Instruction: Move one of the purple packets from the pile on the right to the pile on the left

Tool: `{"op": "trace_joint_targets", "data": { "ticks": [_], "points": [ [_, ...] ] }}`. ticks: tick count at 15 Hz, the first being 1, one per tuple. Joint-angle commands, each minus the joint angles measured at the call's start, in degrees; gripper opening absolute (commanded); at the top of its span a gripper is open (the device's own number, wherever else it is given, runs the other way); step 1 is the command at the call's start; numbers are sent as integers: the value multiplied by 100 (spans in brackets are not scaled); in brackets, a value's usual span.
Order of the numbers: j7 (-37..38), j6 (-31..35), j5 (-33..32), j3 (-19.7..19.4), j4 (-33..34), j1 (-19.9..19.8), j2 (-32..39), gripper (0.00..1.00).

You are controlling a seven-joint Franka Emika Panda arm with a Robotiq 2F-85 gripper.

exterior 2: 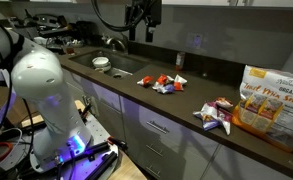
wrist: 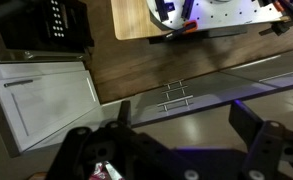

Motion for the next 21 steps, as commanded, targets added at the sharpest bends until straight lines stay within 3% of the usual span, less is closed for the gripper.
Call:
{"op": "trace_joint_targets", "data": {
  "ticks": [1, 9, 13, 18, 19, 21],
  "points": [
    [113, 334, 49, -89, 8, 180, 154, 100],
    [365, 2443, 587, -126, -600, 301, 614, 100],
    [331, 4140, 736, -115, -1275, 276, 811, 100],
    [374, 6303, 400, 84, -1867, 103, 1423, 100],
    [222, 5753, 608, 19, -1793, 160, 1136, 100],
    [225, 5873, 604, 36, -1835, 160, 1252, 100]
  ]
}}
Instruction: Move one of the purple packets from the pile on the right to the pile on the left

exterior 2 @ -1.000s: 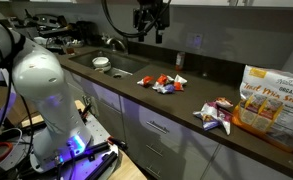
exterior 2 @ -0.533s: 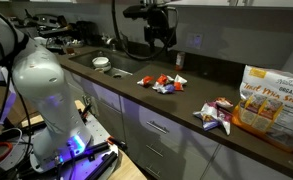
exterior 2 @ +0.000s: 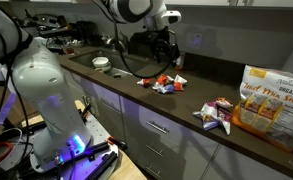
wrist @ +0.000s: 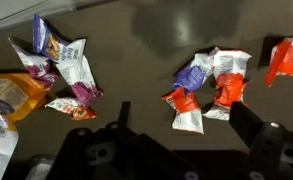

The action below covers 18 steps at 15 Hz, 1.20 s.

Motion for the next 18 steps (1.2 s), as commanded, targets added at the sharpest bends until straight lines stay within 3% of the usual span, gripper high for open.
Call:
{"op": "trace_joint_targets", "data": {
  "ticks": [1, 7, 10, 14, 16, 18],
  "points": [
    [-41, -19, 56, 63, 19, -65, -10, 100],
    [636, 1581, -777, 596, -31, -541, 606, 100],
    [1254, 2172, -1674, 1089, 149, -1220, 1180, 100],
    [2574, 2011, -3429, 1699, 613, -2276, 1722, 100],
    [3287, 1876, -4172, 1845, 891, -2572, 1993, 100],
    [3654, 1544, -4198, 1866, 1116, -2557, 2299, 100]
  ]
}}
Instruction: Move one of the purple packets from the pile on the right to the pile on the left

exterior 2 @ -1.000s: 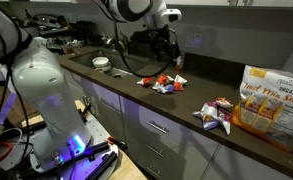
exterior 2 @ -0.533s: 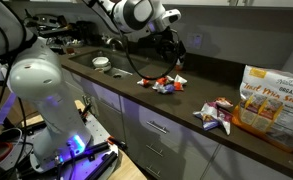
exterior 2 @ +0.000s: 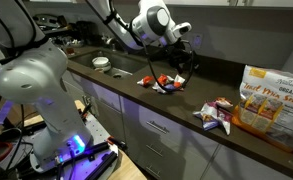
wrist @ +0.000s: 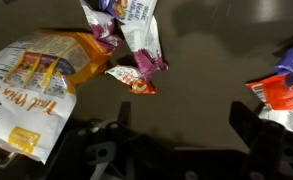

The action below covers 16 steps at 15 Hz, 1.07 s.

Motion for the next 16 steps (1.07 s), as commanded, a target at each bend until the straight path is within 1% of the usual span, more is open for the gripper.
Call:
{"op": "trace_joint_targets", "data": {
  "ticks": [1, 4, 5, 6, 8, 9, 10, 11, 13, 14, 16],
  "points": [
    [712, -608, -155, 182, 546, -94, 665, 100],
    [978, -1302, 205, 237, 824, 37, 1085, 100],
    [1092, -1464, 260, -448, 920, 765, 1227, 100],
    [1151, -1534, 367, -588, 1006, 937, 1354, 100],
    [1228, -1459, 545, -953, 1165, 1332, 1599, 100],
    [1183, -1260, 535, -1121, 1230, 1476, 1721, 100],
    [1059, -1327, 509, -1256, 976, 1616, 1428, 100],
    [1058, -1315, 545, -1347, 1056, 1720, 1536, 100],
    [1058, -1309, 558, -1411, 1158, 1787, 1661, 100],
    [1183, -1244, 396, -1480, 1120, 1844, 1608, 100],
    [1569, -1136, 5, -1705, 1274, 2023, 1749, 100]
  ]
}}
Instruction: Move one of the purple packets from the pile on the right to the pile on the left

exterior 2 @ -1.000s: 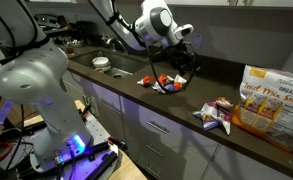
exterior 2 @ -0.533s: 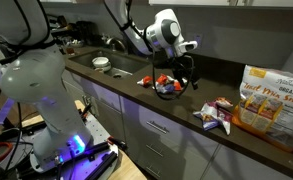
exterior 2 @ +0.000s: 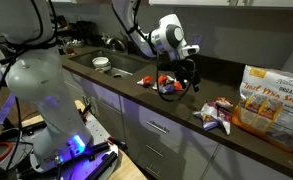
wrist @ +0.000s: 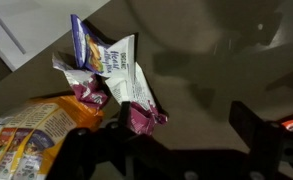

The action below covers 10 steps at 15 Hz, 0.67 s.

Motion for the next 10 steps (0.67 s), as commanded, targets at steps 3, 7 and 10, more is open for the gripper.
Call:
{"op": "trace_joint_targets", "data": {
  "ticks": [3, 7, 10],
  "points": [
    [716, 360, -602, -506, 360, 418, 325, 100],
    [923, 339, -726, -718, 910, 560, 842, 100],
    [1248, 317, -1084, -977, 1403, 697, 1320, 100]
  ]
}}
